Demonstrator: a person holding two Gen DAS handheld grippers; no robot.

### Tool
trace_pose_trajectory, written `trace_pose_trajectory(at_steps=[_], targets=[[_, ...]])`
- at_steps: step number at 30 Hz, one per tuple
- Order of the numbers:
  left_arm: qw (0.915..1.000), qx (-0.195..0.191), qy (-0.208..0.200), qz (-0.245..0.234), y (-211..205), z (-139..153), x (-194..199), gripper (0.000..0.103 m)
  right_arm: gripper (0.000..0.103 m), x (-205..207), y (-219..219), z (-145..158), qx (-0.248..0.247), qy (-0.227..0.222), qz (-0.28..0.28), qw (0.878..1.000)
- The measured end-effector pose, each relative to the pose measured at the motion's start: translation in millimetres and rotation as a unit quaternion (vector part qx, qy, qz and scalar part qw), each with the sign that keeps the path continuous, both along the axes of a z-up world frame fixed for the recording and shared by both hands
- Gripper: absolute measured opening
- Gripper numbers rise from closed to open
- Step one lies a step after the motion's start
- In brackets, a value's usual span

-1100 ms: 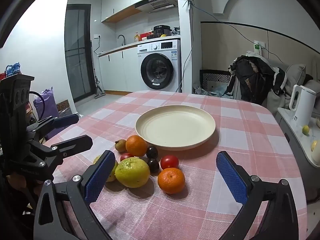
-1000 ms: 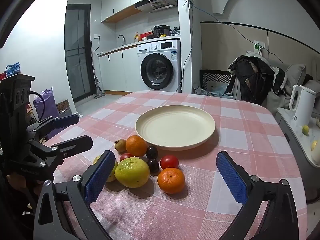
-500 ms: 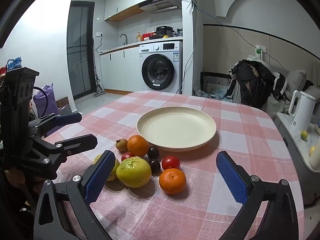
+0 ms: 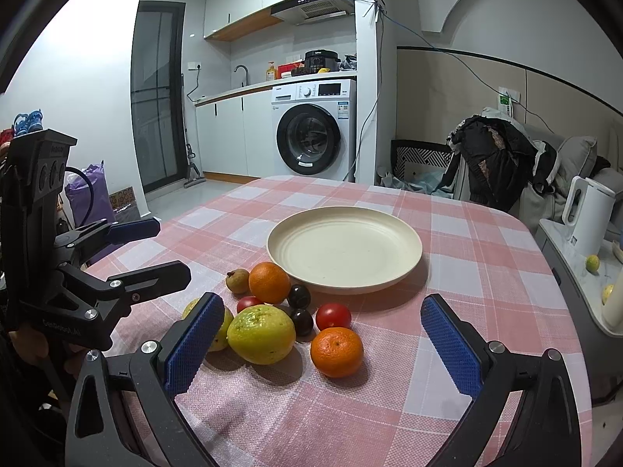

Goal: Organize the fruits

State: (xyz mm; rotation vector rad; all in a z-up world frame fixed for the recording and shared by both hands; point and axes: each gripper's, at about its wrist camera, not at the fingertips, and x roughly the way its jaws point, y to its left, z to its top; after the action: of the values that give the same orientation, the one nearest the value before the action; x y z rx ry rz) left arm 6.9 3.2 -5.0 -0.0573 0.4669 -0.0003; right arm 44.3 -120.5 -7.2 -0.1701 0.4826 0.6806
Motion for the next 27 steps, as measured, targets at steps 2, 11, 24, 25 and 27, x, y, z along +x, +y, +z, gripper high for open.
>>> trace_pose_trajectory(at_steps=[2, 11, 24, 25, 27], targets=[[1.0, 0.0, 0.0, 0.0, 0.1, -0.1, 0.2, 0.103, 0.103, 0.1, 0.1, 0.0, 0.0, 0.0, 0.0, 1.0], [1.0, 0.0, 0.0, 0.0, -0.2, -0.4, 0.7, 0.103, 0.103, 0.0, 0.4, -0.1, -0.001, 0.0, 0.0, 1.0], [1.0, 0.002, -0.002, 0.0, -0.8, 0.1, -1.4, 0.103, 0.103, -0.2, 1.2, -1.1, -0.002, -0.001, 0.002, 1.0], [1.0, 0.002, -0.003, 0.0, -0.8, 0.2, -1.5, 0.103, 0.103, -0.2, 1.4, -1.1, -0.003, -0.002, 0.001, 1.0], [1.0, 0.002, -0.003, 0.0, -0.8, 0.1, -1.3, 0.103, 0.103, -0.2, 1.2, -0.9, -0.002, -0.002, 0.002, 1.0]])
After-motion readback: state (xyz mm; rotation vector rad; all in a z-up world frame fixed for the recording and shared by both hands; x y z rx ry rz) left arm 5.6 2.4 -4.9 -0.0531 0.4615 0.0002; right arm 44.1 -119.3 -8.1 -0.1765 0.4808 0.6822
